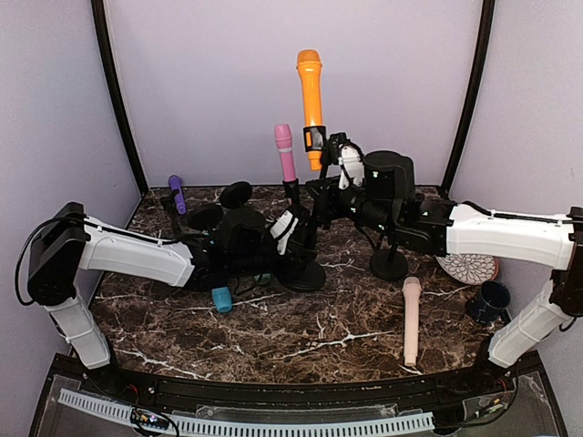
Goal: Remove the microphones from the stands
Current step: Pass from the right arm to the left
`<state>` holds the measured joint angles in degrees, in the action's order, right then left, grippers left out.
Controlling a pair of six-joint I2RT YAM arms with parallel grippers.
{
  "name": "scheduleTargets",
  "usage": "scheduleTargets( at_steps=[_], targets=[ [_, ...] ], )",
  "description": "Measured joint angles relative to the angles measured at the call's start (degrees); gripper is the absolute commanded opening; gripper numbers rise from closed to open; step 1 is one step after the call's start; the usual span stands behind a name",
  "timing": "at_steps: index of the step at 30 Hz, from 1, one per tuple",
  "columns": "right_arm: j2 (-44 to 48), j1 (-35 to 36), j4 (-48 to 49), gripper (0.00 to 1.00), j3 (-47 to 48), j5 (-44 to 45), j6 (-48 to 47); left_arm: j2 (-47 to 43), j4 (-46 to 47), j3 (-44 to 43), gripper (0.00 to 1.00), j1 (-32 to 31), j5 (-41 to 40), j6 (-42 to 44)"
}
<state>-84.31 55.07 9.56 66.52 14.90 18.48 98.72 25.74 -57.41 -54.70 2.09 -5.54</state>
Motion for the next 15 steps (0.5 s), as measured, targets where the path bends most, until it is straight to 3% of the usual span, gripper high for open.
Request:
scheduleTargets(
  at_steps=[7, 15],
  targets=[
    [0.0, -0.31, -0.42, 0.02, 0.0, -0.46, 0.26, 0.0, 0.0, 0.15, 0.0, -0.28, -0.26, 0.02],
    [0.74, -1.09, 4.81, 0.54, -0.66, -4.66, 1.05, -3.65, -1.36, 3.02, 0.0, 0.39, -0.31, -1.44]
  ],
)
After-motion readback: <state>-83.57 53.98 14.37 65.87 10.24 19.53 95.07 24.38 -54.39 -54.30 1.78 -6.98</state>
